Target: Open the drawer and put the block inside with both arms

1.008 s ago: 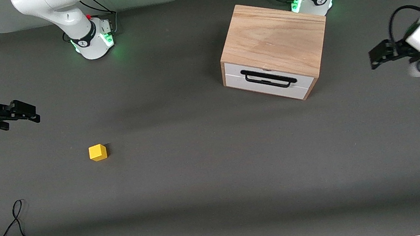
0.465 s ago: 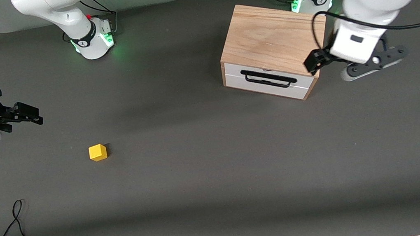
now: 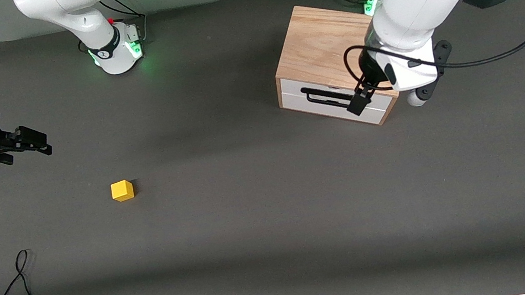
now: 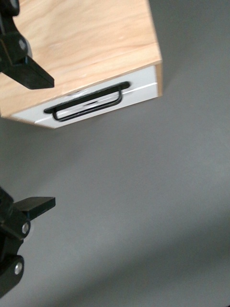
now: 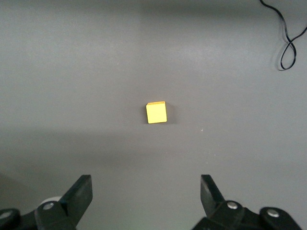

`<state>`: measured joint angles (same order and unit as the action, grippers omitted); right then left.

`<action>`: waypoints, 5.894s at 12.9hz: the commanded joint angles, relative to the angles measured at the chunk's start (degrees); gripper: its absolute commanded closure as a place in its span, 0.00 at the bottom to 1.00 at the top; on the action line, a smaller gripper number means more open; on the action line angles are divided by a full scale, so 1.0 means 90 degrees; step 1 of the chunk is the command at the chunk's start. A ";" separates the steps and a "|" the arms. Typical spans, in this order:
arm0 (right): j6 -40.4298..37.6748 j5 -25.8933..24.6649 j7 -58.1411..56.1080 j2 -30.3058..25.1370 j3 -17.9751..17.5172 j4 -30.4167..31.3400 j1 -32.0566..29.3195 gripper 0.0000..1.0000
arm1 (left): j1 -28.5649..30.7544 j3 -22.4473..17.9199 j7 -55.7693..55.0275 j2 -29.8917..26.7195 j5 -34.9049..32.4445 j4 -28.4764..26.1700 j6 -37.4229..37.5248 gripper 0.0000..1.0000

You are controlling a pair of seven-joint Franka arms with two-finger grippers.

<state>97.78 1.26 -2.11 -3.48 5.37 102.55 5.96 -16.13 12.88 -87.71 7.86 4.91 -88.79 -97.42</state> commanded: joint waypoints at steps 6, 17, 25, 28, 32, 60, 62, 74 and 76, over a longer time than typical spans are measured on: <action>-0.0006 -0.0082 -0.0224 -0.0053 -0.0011 0.0012 0.0051 0.00 | -0.0620 -0.0064 -0.2628 0.0464 -0.0506 -0.0007 0.0490 0.00; -0.0025 -0.0081 -0.0302 -0.0111 -0.0011 0.0002 0.0051 0.00 | -0.0639 -0.0084 -0.1768 0.1313 -0.0320 -0.0114 0.0826 0.00; -0.0103 -0.0072 -0.0302 -0.0121 -0.0021 -0.0018 0.0051 0.00 | -0.0639 -0.0094 -0.1758 0.1626 -0.0574 -0.0758 -0.0307 0.00; -0.0103 -0.0072 -0.0302 -0.0121 -0.0021 -0.0008 0.0061 0.00 | -0.0659 -0.0094 -0.1758 0.1617 -0.0613 -0.1070 -0.0678 0.00; -0.0113 -0.0072 -0.0302 -0.0121 -0.0021 -0.0017 0.0051 0.00 | -0.0698 -0.0084 -0.1758 0.1636 -0.0643 -0.1315 -0.0991 0.00; -0.0094 -0.0072 -0.0195 -0.0141 0.0028 0.0002 0.0022 0.00 | -0.0776 -0.0123 -0.1778 0.2593 -0.0828 -0.0622 -0.1684 0.00; -0.0025 -0.0072 -0.0195 -0.0092 0.0028 -0.0027 0.0022 0.00 | -0.0776 -0.0123 -0.1778 0.2690 -0.0925 -0.0496 -0.1792 0.00; 0.0053 -0.0072 -0.0205 -0.0111 -0.0011 0.0051 0.0022 0.00 | -0.0766 -0.0133 -0.1797 0.3296 -0.1023 0.0500 -0.2290 0.00; 0.0034 -0.0072 -0.0205 -0.0131 -0.0011 0.0041 0.0022 0.00 | -0.0766 -0.0133 -0.1787 0.3432 -0.1033 0.0704 -0.2310 0.00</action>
<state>98.52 1.18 -3.71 -3.82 5.33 102.71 5.94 -22.58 11.94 -103.70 35.18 -3.50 -87.70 -115.85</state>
